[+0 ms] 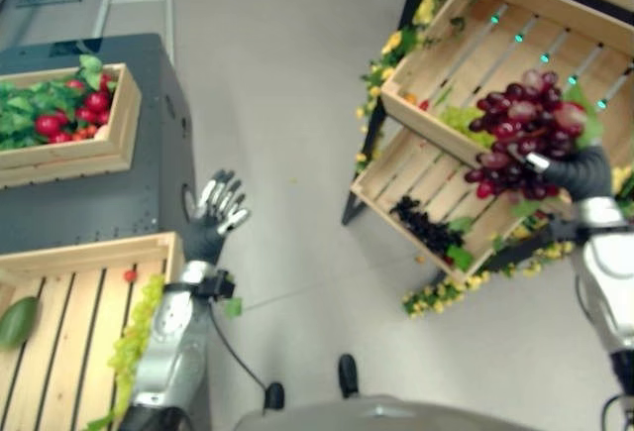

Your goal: Pick up the fruits from the basket on one side to the basket on the other side

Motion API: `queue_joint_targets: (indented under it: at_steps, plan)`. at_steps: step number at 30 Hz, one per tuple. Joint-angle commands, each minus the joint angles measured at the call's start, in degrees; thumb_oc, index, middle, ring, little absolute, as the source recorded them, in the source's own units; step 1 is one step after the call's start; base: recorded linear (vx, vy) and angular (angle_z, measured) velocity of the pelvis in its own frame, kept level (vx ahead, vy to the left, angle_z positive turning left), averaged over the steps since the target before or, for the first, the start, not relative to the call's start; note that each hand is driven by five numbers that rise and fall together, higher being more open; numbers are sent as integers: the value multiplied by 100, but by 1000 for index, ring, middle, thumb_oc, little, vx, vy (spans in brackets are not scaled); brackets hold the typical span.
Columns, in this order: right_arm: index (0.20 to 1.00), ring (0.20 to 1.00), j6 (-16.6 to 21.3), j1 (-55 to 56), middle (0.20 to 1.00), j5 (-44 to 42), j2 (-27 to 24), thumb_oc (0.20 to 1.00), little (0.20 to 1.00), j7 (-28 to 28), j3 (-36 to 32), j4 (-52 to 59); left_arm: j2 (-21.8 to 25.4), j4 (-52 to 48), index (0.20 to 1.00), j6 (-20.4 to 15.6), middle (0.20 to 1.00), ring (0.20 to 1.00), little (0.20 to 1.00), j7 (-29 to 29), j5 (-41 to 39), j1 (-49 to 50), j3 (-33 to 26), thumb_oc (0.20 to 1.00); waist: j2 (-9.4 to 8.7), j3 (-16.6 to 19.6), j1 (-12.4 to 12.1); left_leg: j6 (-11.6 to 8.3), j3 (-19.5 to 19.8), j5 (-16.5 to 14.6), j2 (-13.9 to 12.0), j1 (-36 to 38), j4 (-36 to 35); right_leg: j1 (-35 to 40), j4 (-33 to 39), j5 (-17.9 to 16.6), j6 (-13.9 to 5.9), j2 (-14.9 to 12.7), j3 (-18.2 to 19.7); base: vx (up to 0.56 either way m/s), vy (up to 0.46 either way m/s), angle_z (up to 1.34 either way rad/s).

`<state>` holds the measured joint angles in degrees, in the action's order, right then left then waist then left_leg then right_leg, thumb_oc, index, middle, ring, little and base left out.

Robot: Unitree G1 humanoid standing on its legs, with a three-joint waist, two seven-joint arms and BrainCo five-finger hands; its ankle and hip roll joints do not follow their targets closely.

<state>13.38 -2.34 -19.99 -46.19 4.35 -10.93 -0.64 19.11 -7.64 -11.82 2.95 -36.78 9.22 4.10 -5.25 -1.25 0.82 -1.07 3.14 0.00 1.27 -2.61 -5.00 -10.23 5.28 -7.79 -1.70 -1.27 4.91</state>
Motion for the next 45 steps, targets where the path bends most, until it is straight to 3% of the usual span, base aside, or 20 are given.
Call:
queue_joint_targets:
  at_steps: [1,8,10,19,23,26,33,34,36,38,45]
  plan:
    - [200,200,221,-960,200,-396,-544,200,200,407,-499,-611,257,-141,1000,-165,1000,1000,1000,154,14,-22,178,1000,22,225,71,67,81,-436,132,-99,36,546,-79,1060,-395,88,-91,0,0,0]
    - [200,200,-201,-1853,200,-104,-1377,200,200,661,248,-2586,424,-231,1000,-63,1000,1000,1000,226,-144,29,377,1000,21,194,-1,37,99,-417,130,-95,34,566,-80,1062,-404,82,-124,0,0,0]
    - [200,200,-212,-2001,200,-220,-1379,200,200,671,349,-2822,442,-240,1000,-76,1000,1000,1000,217,-151,38,392,1000,26,186,-6,34,99,-413,131,-96,34,572,-78,1061,-404,82,-127,0,0,0]
    - [200,200,-741,-4238,200,331,-2265,200,200,713,2109,-5156,673,-378,1000,37,1000,1000,1000,263,-265,106,565,1000,43,145,-120,-19,153,-355,124,-147,30,577,-69,1075,-392,53,-202,2,1,2]
    - [200,200,-846,-4963,200,529,-2350,200,200,734,2728,-5784,727,-445,1000,58,1000,1000,1000,283,-299,96,628,1000,63,137,-143,-38,183,-340,127,-154,27,596,-61,1078,-392,36,-240,12,6,6]
    - [200,200,-990,-5899,200,906,-2385,200,200,589,3674,-6472,788,-478,1000,111,1000,1000,1000,323,-323,62,750,1000,69,125,-169,-52,187,-321,135,-178,24,590,-51,1074,-390,29,-273,0,0,0]
    - [200,200,-1064,-6908,200,1430,-2356,200,200,506,4708,-6628,916,-515,1000,201,1000,1000,1000,428,-381,-25,967,1000,98,85,-172,-65,195,-275,153,-247,24,553,-45,1066,-385,9,-281,3,1,2]
    - [1000,1000,-1084,-7053,1000,1611,-2386,1000,1000,457,4932,-6622,917,-506,1000,201,1000,1000,1000,449,-379,-17,970,1000,113,79,-164,-69,197,-268,150,-260,23,542,-45,1066,-383,6,-285,0,0,0]
    - [1000,1000,-1110,-7305,1000,2208,-2486,1000,1000,419,5466,-6406,924,-511,1000,232,1000,1000,1000,475,-414,-38,970,1000,118,62,-162,-82,191,-248,154,-285,20,521,-42,1051,-384,-1,-295,0,0,0]
    - [1000,1000,-1077,-7298,1000,2345,-2518,1000,1000,444,5523,-6249,901,-514,1000,233,1000,1000,1000,474,-411,-53,965,1000,139,56,-157,-82,197,-242,156,-291,17,514,-42,1049,-384,-1,-300,0,0,0]
    - [1000,1000,-1002,-6776,1000,2742,-2715,1000,1000,496,5207,-5310,783,-362,1000,165,1000,1000,1000,422,-369,-127,907,1000,153,72,-151,-78,237,-250,159,-284,8,566,-32,1081,-388,-21,-346,5,-2,1]
